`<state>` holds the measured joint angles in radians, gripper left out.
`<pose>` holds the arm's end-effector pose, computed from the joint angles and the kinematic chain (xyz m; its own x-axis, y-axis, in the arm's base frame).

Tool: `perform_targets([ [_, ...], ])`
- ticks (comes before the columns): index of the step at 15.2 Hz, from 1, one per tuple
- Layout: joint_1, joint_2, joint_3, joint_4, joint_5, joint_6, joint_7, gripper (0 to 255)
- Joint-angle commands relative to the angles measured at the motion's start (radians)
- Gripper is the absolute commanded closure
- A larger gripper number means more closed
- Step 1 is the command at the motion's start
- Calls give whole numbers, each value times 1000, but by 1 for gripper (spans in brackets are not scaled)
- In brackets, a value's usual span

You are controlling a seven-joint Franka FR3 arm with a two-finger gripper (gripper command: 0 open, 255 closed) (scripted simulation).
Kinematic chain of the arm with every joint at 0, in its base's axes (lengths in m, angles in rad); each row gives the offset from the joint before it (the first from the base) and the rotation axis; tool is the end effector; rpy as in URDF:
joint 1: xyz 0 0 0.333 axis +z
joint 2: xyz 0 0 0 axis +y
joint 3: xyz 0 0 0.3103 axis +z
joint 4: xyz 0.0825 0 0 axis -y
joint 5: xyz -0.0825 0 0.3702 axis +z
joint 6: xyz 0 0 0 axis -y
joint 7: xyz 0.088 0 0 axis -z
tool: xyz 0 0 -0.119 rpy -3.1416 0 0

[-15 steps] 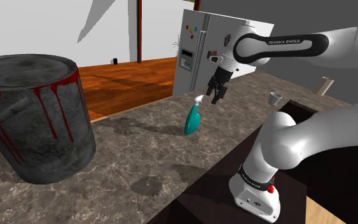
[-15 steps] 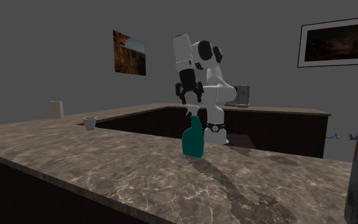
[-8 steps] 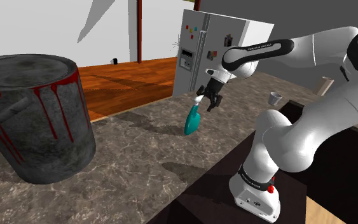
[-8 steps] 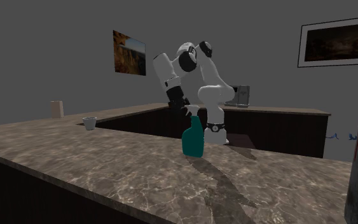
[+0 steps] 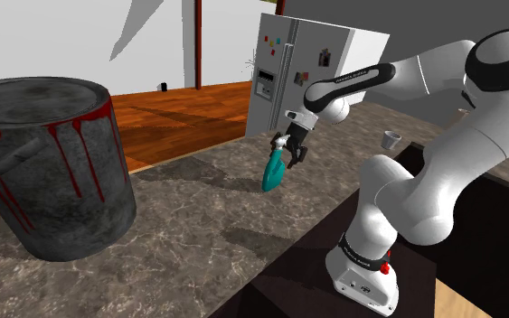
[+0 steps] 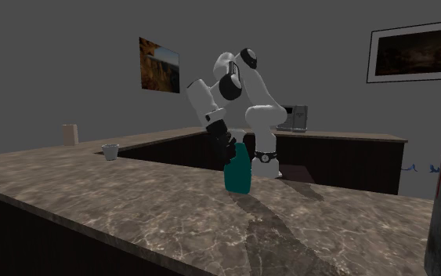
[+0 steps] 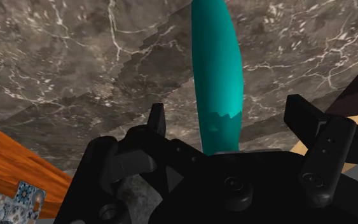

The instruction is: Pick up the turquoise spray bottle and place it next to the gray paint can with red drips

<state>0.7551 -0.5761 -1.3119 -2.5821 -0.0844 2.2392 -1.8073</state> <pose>0.3597 -0.1828 0.3010 0.1455 0.8577 0.4931 0.9867 -0.1622 -0.0090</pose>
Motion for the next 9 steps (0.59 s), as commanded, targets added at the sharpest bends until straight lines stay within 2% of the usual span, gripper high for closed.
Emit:
perform_targets([
  [1,30,12,-28,-9,7,29,-7,0],
  [8,31,12,-28,-9,6,29,-7,0],
  [9,31,12,-28,-9,6,29,-7,255],
])
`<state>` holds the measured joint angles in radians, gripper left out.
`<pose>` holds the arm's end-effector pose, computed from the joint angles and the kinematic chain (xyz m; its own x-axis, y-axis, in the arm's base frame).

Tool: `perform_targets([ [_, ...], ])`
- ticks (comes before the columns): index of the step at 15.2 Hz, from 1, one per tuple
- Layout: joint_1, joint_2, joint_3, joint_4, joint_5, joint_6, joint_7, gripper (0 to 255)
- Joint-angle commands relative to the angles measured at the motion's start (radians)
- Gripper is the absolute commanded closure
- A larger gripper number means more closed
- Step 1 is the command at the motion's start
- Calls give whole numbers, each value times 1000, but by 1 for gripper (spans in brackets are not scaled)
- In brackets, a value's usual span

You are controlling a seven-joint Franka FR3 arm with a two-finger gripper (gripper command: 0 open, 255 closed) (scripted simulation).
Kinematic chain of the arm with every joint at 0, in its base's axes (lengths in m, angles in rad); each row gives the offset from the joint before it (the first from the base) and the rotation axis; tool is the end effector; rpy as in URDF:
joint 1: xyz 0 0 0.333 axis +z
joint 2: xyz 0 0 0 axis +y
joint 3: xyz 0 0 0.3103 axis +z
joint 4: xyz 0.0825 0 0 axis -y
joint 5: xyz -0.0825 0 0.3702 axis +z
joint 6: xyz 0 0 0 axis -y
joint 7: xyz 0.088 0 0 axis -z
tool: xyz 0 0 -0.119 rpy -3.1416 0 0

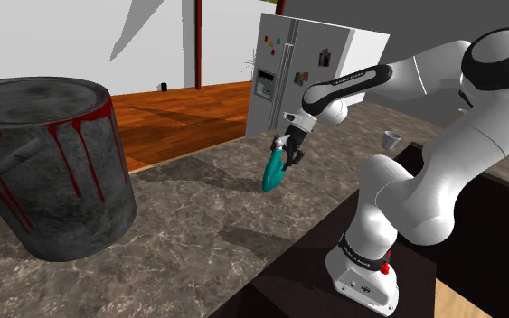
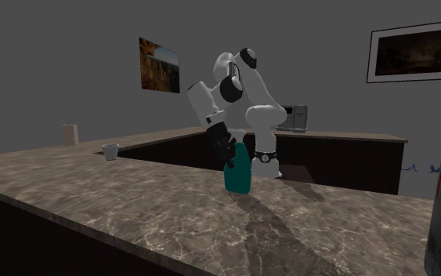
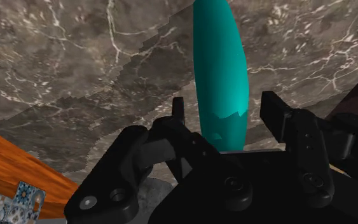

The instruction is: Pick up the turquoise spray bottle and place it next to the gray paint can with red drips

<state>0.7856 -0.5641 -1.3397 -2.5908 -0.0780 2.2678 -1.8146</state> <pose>0.3615 -0.1795 0.2928 0.1450 0.8579 0.4929 0.9868 -0.1619 -0.0084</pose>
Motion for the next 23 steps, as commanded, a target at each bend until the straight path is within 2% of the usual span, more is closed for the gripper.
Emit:
perform_targets([
  [1,0,0,0,0,0,0,0,255],
  [9,0,0,0,0,0,0,0,255],
  [16,-93,-47,122,30,-10,-97,52,255],
  [23,-152,-92,217,72,-12,-192,101,255],
])
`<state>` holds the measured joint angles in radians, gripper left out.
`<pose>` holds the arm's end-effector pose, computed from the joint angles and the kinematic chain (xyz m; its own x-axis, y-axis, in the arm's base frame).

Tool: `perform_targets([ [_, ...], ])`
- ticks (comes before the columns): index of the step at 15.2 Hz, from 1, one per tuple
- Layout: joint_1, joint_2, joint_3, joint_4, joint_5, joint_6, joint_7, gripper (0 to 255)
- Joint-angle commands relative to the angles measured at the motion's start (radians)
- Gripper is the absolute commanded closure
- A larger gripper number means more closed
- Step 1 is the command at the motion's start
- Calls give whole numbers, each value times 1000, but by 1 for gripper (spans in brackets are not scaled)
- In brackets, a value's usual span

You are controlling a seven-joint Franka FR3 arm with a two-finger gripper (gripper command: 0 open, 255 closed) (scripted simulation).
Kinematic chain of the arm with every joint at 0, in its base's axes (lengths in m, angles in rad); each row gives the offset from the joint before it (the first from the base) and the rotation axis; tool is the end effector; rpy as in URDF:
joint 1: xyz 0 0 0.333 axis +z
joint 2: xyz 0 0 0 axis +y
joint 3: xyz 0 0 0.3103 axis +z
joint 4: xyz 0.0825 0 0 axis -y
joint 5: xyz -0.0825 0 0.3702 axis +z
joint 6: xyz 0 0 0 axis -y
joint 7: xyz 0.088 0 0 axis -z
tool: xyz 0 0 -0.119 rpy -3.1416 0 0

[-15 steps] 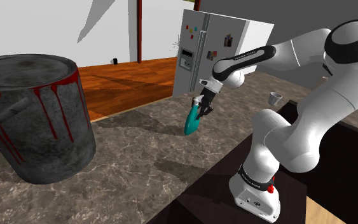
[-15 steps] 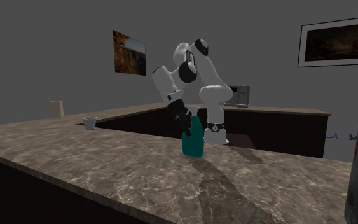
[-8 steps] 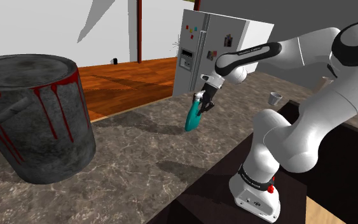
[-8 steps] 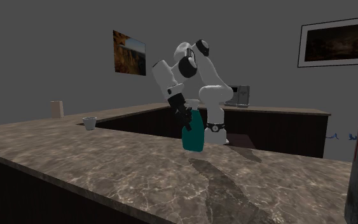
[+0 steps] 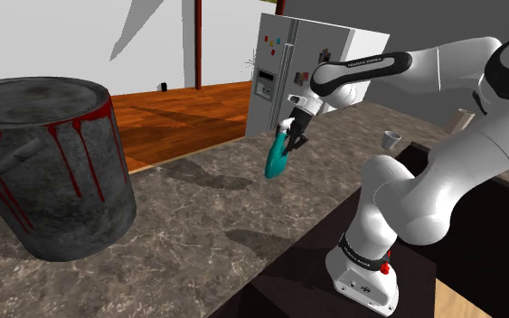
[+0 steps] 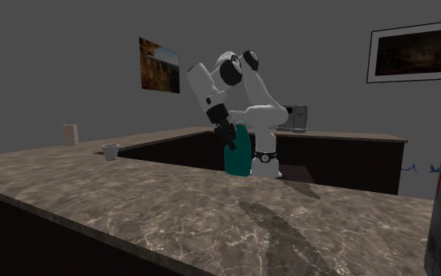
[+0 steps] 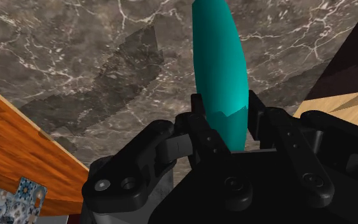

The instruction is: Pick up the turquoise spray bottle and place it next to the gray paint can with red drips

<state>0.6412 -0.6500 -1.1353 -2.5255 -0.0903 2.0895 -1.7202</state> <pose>0.3607 -0.1787 0.3596 0.1450 0.8579 0.4929 0.9867 -0.1620 -0.0083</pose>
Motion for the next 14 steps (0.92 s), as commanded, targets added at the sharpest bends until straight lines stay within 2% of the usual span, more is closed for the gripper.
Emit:
perform_targets([
  [1,-14,-12,24,13,0,-27,13,255],
  [14,-60,-69,146,119,16,-193,87,255],
])
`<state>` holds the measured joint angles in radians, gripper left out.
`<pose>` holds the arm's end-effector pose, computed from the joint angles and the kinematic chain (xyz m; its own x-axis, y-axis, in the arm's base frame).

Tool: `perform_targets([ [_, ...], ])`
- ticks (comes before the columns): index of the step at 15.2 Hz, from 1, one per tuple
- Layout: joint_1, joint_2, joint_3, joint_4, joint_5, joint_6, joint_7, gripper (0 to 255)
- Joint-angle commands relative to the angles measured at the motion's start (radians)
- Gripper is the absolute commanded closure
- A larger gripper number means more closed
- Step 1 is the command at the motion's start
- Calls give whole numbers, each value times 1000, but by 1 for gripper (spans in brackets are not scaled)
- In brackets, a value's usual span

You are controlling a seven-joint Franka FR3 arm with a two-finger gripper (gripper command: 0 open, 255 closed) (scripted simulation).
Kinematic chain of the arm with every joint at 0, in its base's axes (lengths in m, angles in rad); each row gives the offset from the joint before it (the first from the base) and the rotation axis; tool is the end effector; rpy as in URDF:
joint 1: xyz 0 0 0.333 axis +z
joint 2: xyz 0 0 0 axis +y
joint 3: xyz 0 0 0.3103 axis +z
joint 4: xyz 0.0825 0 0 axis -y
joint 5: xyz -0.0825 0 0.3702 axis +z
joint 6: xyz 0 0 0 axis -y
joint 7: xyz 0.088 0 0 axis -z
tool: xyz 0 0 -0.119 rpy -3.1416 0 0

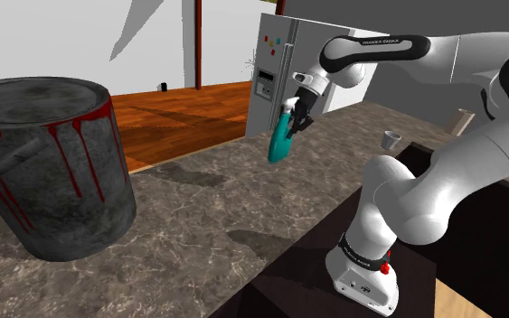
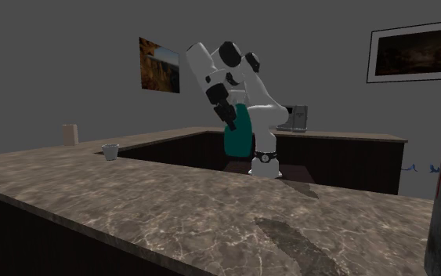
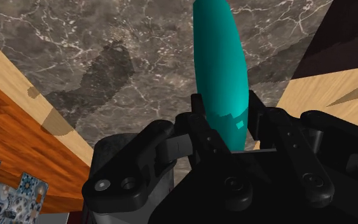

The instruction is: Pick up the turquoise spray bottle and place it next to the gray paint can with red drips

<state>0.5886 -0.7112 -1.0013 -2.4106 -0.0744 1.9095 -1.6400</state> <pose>0.3614 -0.1792 0.4314 0.1450 0.8579 0.4929 0.9868 -0.1620 -0.0083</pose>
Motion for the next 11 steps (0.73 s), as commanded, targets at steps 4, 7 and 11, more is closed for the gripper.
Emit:
perform_targets([
  [4,-12,-18,41,43,8,-62,27,255],
  [7,-13,-23,61,74,15,-97,41,255],
  [11,-12,-27,85,118,25,-144,60,255],
])
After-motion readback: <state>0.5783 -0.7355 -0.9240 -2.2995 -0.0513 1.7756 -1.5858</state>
